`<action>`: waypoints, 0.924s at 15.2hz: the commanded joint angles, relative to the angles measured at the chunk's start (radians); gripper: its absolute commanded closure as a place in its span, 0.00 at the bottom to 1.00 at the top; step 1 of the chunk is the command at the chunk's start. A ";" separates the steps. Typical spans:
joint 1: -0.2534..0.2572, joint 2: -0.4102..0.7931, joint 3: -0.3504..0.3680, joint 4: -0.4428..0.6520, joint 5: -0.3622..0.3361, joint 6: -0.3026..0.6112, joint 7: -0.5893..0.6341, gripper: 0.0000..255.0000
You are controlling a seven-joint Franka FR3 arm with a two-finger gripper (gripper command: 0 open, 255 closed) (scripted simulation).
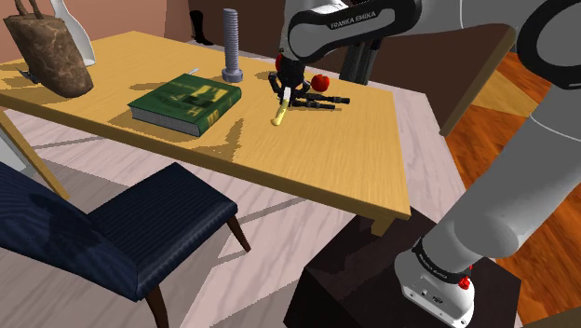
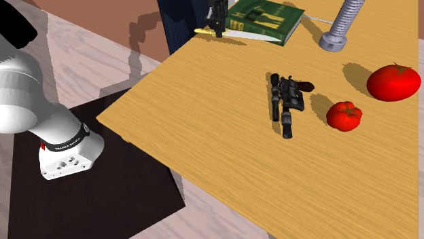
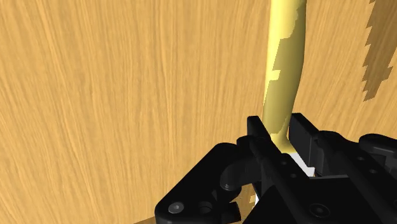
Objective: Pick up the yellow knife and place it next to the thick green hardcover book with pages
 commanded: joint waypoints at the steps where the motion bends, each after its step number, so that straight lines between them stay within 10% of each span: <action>1: 0.025 0.038 0.019 0.048 -0.013 -0.016 0.049 1.00; 14: 0.051 0.125 0.030 0.012 -0.050 0.098 0.119 1.00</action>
